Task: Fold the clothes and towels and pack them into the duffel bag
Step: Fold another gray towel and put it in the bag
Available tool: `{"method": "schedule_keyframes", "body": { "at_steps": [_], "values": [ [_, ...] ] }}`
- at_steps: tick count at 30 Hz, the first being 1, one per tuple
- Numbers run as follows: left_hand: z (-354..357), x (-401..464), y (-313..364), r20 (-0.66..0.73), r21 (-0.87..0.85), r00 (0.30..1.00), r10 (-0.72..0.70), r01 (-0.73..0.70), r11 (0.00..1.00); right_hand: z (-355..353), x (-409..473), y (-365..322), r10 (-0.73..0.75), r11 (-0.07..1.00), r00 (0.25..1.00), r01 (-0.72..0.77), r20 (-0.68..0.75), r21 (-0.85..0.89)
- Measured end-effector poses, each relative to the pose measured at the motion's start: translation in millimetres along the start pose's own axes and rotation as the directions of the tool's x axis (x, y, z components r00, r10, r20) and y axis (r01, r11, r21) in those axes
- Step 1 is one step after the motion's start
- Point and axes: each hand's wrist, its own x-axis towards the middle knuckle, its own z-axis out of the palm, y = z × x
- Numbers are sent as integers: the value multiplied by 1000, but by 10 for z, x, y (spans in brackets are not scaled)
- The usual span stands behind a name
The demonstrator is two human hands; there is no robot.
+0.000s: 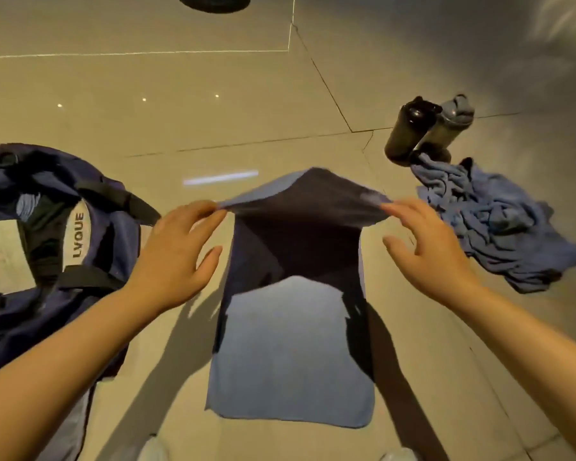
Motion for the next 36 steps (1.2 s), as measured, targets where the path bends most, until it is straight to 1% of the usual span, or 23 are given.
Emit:
{"method": "schedule_keyframes", "body": {
  "at_steps": [3, 6, 8, 10, 11, 12, 14, 16, 17, 18, 19, 20, 21, 22, 23, 24, 25, 27, 29, 30, 31, 32, 36],
  "values": [
    [336, -561, 13, 195, 10, 977, 92, -95, 995, 375, -538, 252, 16, 1000, 983, -16, 181, -4],
    [598, -1032, 16, 361, -20, 924, 122, -123, 992, 744, -1003, 408, 32, 999, 938, -31, 346, -9],
    [742, -1293, 9, 483, -43, 867, 122, -116, 992, 956, -1262, 445, 43, 999, 874, -27, 484, -40],
    [856, -1470, 19, 564, -60, 815, 131, -117, 991, 1113, -1491, 500, 95, 994, 764, -36, 638, -106],
    [894, -1513, 30, 584, -53, 801, 128, -119, 991, 1168, -1571, 526, 126, 988, 718, -31, 684, -150],
    [912, -1535, 45, 596, -31, 795, 113, -118, 993, 1204, -1632, 545, 135, 984, 700, -9, 701, -180],
    [948, -1552, 77, 586, 13, 806, 84, -113, 994, 1248, -1700, 575, 123, 980, 715, 22, 689, -199],
    [951, -1563, 101, 564, 36, 824, 51, -87, 996, 1252, -1718, 555, 129, 986, 730, -20, 671, -168],
    [930, -1562, 115, 541, 42, 840, 37, -71, 997, 1236, -1712, 542, 135, 987, 753, -49, 643, -150],
    [889, -1552, 136, 502, 46, 864, 32, -64, 997, 1202, -1697, 531, 125, 990, 805, -61, 580, -128],
    [842, -1556, 158, 435, 48, 900, 41, -69, 996, 1153, -1687, 518, 93, 993, 872, -47, 480, -107],
    [776, -1542, 185, 350, 53, 935, 54, -77, 996, 1089, -1673, 495, 46, 996, 935, -18, 352, -84],
    [706, -1535, 207, 260, 59, 963, 65, -83, 995, 996, -1673, 454, 2, 998, 977, 13, 215, -69],
    [639, -1538, 227, 179, 66, 981, 74, -87, 994, 893, -1696, 416, -28, 998, 993, 35, 115, -58],
    [590, -1561, 240, 121, 64, 989, 88, -96, 993, 802, -1731, 379, -46, 998, 997, 50, 69, -50],
    [563, -1610, 245, 109, 50, 988, 109, -115, 992, 748, -1784, 346, -58, 997, 996, 61, 70, -41],
    [558, -1676, 250, 139, 31, 979, 147, -153, 988, 725, -1851, 318, -67, 997, 993, 71, 102, -39],
    [641, -1858, 262, 301, -23, 921, 248, -253, 967, 785, -2012, 329, -104, 992, 966, 119, 238, -49],
    [784, -2049, 270, 485, -49, 822, 298, -314, 948, 964, -2174, 362, -112, 989, 881, 145, 460, -35],
    [850, -2120, 273, 538, -48, 792, 289, -313, 948, 1075, -2239, 392, -88, 990, 828, 134, 554, -44],
    [893, -2169, 280, 562, -44, 783, 265, -291, 956, 1178, -2295, 425, -56, 989, 781, 129, 622, -74],
    [916, -2198, 294, 564, -42, 790, 240, -263, 964, 1263, -2336, 441, -34, 986, 759, 133, 650, -103],
    [948, -2227, 342, 524, -14, 828, 199, -225, 974, 1423, -2395, 452, -97, 962, 754, 239, 650, -134]
  ]
}}
